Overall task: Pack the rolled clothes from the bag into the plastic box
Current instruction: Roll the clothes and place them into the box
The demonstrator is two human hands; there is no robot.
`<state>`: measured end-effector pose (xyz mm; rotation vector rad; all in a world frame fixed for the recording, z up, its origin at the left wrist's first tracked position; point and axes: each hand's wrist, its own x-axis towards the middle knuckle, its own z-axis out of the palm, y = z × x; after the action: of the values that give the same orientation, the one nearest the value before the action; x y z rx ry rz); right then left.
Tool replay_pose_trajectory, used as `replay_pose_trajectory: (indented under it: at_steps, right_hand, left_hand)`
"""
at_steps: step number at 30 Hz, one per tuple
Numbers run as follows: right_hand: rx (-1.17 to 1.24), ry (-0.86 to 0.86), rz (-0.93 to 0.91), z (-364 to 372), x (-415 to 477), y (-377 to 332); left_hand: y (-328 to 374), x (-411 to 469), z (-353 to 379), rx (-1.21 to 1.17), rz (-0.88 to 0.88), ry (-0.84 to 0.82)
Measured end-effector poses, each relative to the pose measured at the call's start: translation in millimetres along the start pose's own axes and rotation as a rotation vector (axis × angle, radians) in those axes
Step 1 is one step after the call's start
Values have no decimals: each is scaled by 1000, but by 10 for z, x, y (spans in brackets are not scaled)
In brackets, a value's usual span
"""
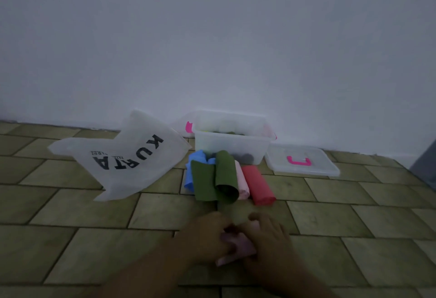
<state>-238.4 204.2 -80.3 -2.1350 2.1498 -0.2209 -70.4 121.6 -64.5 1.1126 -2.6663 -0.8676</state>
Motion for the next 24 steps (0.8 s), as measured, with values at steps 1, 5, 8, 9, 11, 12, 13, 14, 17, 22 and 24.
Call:
replay_pose_trajectory:
  at_steps: [1, 5, 8, 9, 11, 12, 13, 14, 17, 22, 24]
  right_hand:
    - [8, 11, 8, 9, -37, -2]
    - [8, -27, 23, -5, -24, -2]
    - [16, -119, 53, -66, 115, 1]
    - [28, -139, 66, -87, 160, -4]
    - [45, -157, 104, -106, 235, -14]
    - [64, -159, 129, -106, 261, -23]
    - [99, -160, 158, -105, 281, -36]
    - [141, -163, 185, -102, 297, -53]
    - [175, -213, 231, -107, 311, -128]
    - [393, -273, 247, -160, 225, -277]
    - [494, -286, 229, -196, 187, -329]
  left_hand:
    - [-12, 15, 56, -8, -21, 21]
    - [-98, 103, 39, -58, -78, 9]
    - [-105, 164, -33, -58, -173, 60]
    - [-97, 164, -50, -37, -224, 130]
    - [-73, 113, -50, -96, -342, 347]
    - [-65, 72, -27, -234, -404, 452]
    - [-43, 33, 1, -438, -477, 504]
    - [5, -5, 39, -672, -553, 491]
    - [203, -70, 188, -1242, -710, 324]
    - [202, 13, 246, -1326, -765, 424]
    - [174, 18, 264, -1279, -739, 454]
